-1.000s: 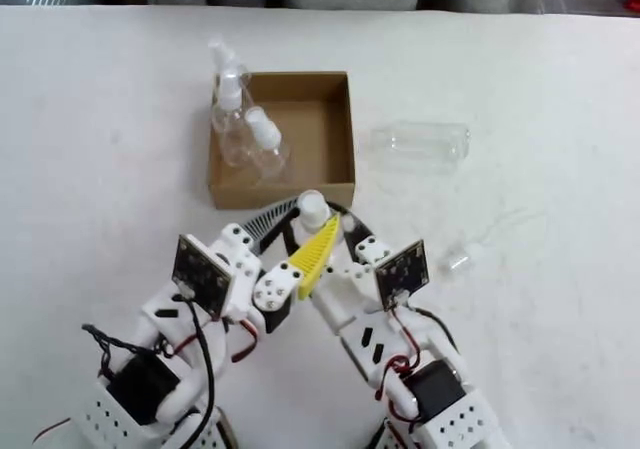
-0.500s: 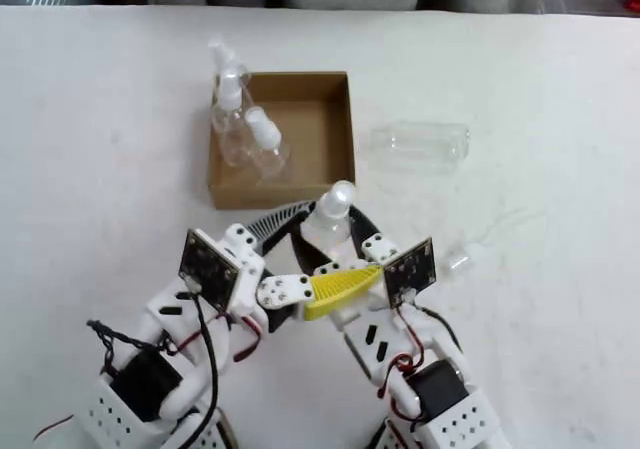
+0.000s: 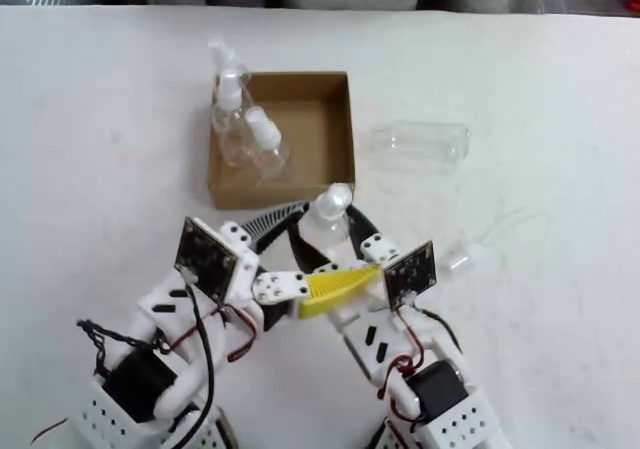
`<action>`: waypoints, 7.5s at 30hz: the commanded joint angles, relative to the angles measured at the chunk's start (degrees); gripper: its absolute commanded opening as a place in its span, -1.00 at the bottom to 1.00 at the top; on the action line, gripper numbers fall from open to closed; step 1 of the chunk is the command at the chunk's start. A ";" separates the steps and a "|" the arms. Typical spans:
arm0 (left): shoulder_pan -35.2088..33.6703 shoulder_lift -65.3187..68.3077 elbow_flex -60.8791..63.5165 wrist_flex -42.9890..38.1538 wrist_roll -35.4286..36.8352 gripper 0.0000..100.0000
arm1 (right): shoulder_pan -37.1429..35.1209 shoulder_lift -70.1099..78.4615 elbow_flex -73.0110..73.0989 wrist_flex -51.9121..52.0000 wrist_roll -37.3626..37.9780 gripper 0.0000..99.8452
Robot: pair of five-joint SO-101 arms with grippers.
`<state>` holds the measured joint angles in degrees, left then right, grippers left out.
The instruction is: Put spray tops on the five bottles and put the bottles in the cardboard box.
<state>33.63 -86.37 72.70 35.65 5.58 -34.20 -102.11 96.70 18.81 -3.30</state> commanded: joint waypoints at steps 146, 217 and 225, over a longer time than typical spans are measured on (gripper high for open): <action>-36.26 2.15 24.62 -9.32 2.81 -0.95 | 16.75 135.52 -83.25 -66.68 1.93 -0.97; -36.26 2.15 24.62 -9.05 2.81 -0.95 | 15.96 143.25 -92.57 -53.23 2.20 -0.68; -36.26 2.15 24.62 -9.23 2.81 -0.95 | 16.13 143.16 -92.57 -53.32 2.02 -0.65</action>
<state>-2.51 -84.26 97.67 26.42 8.13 -18.11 42.86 6.51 -35.08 -0.84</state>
